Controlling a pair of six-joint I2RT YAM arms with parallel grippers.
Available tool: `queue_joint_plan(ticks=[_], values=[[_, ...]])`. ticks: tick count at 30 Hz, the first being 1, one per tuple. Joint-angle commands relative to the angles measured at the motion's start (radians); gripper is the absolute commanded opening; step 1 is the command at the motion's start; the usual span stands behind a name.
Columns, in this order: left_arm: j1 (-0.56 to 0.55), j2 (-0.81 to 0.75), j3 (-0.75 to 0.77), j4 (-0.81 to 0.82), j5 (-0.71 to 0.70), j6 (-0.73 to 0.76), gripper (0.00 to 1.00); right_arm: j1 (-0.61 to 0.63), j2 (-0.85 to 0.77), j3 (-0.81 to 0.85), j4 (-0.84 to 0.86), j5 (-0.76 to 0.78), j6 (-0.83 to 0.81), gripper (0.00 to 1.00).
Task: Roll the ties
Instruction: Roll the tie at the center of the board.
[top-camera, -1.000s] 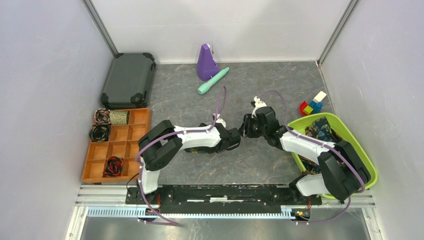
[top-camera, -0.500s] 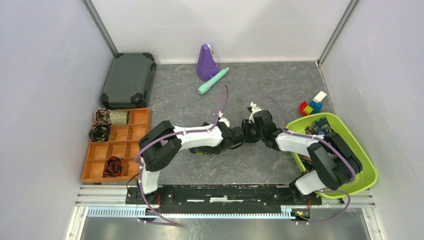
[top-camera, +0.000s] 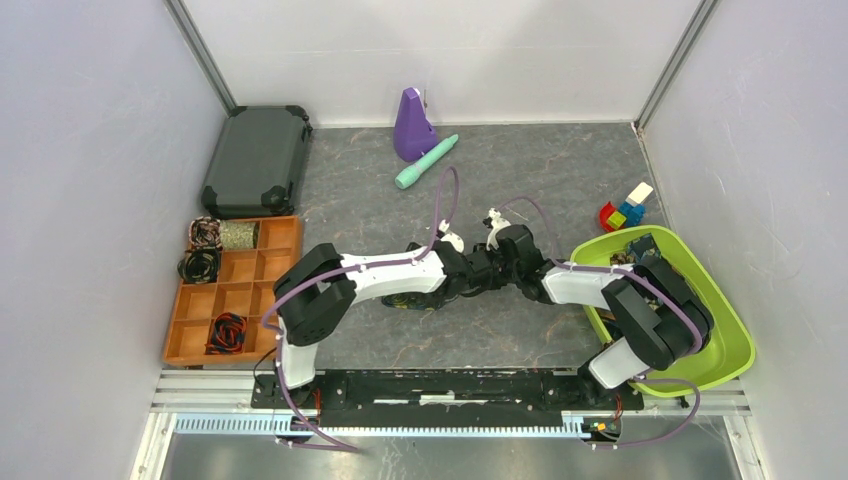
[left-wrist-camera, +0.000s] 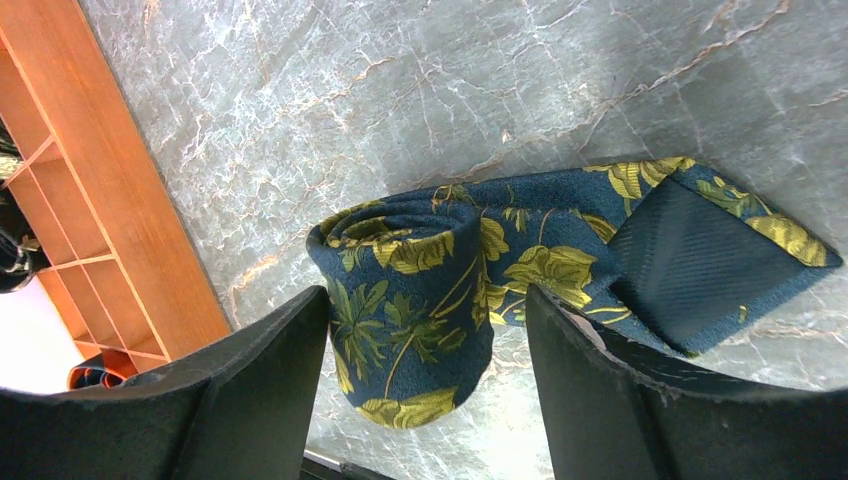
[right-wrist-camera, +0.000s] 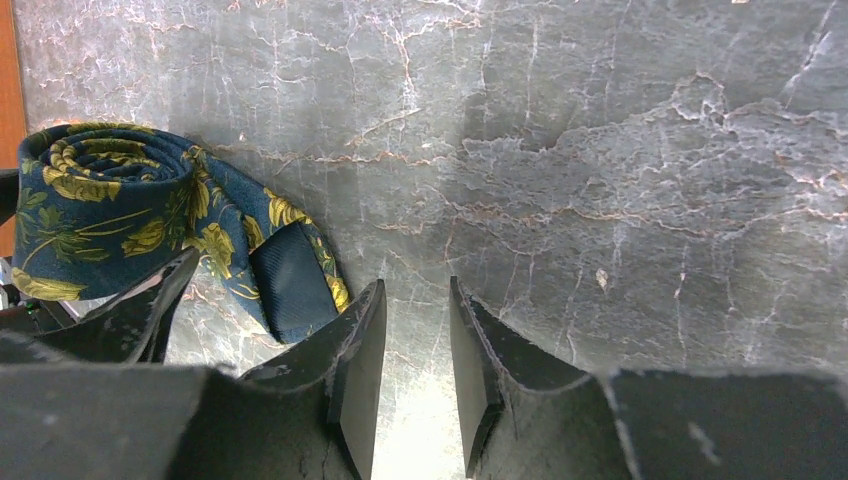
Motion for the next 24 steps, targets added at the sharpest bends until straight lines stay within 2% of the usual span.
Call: queue_joint_plan(ticks=[1, 8, 13, 18, 24], values=[[-0.014, -0.082, 0.037, -0.008, 0.014, -0.051, 0.78, 0.004, 0.013, -0.001, 0.019, -0.002, 0.002, 0.36], [-0.014, -0.196, -0.006, 0.063, 0.068, -0.029, 0.78, 0.004, -0.002, 0.03, -0.01, 0.002, -0.01, 0.36], [0.006, -0.312, -0.047, 0.059, 0.048, -0.033, 0.77, 0.005, -0.046, 0.052, -0.033, -0.001, -0.011, 0.36], [0.073, -0.494, -0.127, 0.076, 0.063, -0.017, 0.77, 0.027, -0.096, 0.111, -0.085, -0.003, -0.021, 0.36], [0.228, -0.704, -0.289, 0.158, 0.152, 0.04, 0.76, 0.121, -0.094, 0.248, -0.135, -0.005, -0.007, 0.36]])
